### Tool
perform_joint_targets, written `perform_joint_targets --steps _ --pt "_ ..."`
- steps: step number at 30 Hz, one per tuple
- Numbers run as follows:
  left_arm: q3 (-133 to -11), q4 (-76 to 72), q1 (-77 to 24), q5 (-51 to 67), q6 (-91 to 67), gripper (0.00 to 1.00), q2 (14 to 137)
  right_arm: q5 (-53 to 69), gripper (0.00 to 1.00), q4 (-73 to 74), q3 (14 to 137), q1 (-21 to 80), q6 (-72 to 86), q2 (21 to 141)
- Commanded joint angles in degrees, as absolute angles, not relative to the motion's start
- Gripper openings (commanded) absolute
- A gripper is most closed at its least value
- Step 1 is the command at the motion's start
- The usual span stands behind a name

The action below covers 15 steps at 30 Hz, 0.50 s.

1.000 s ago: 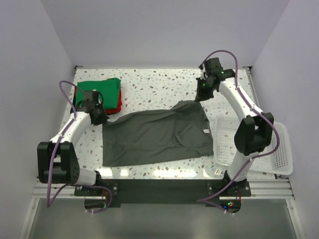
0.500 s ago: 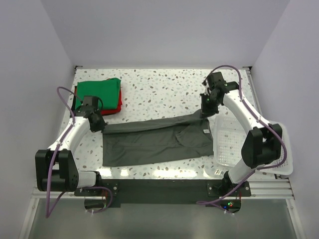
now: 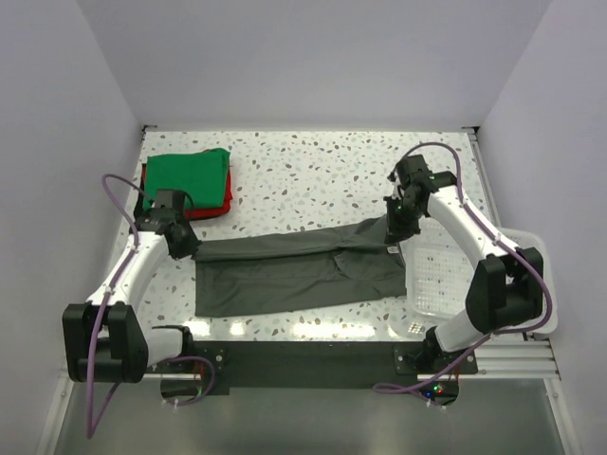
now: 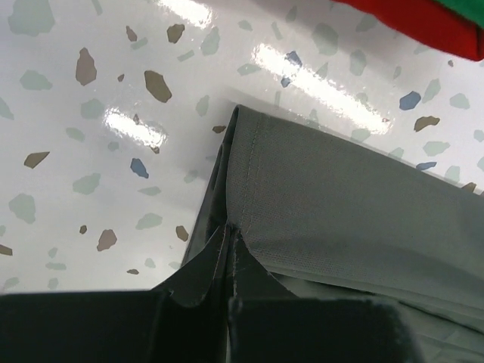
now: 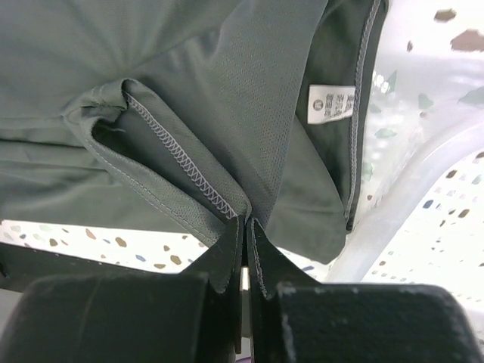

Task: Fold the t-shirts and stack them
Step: Fold the tshirt

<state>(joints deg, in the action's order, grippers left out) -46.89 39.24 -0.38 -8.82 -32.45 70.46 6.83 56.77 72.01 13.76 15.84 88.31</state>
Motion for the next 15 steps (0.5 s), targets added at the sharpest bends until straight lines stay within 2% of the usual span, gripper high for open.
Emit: perform_joint_targets --steps 1,4,7,8,11,15 --pt "-44.83 41.75 0.0 -9.06 -34.63 0.0 67.68 7.82 0.0 56.95 69.7 13.8 16.52 85.52" --pt "-42.99 42.8 0.0 -7.91 -36.03 0.0 65.22 8.0 0.0 57.04 67.33 13.89 16.61 84.82" --pt "-42.36 44.56 0.0 -6.68 -37.44 0.25 62.67 8.35 0.01 57.65 65.57 14.15 16.35 84.55" --pt "-42.54 45.0 0.0 -6.33 -37.88 0.32 61.19 8.26 0.17 58.44 65.31 14.67 16.09 84.72" --pt "-43.85 45.97 0.0 -4.93 -38.41 0.38 59.16 7.47 0.42 59.41 64.51 16.26 15.38 84.2" --pt "-45.79 43.35 0.0 -1.94 -38.41 0.39 60.29 8.79 0.49 58.71 66.7 16.79 14.59 84.02"
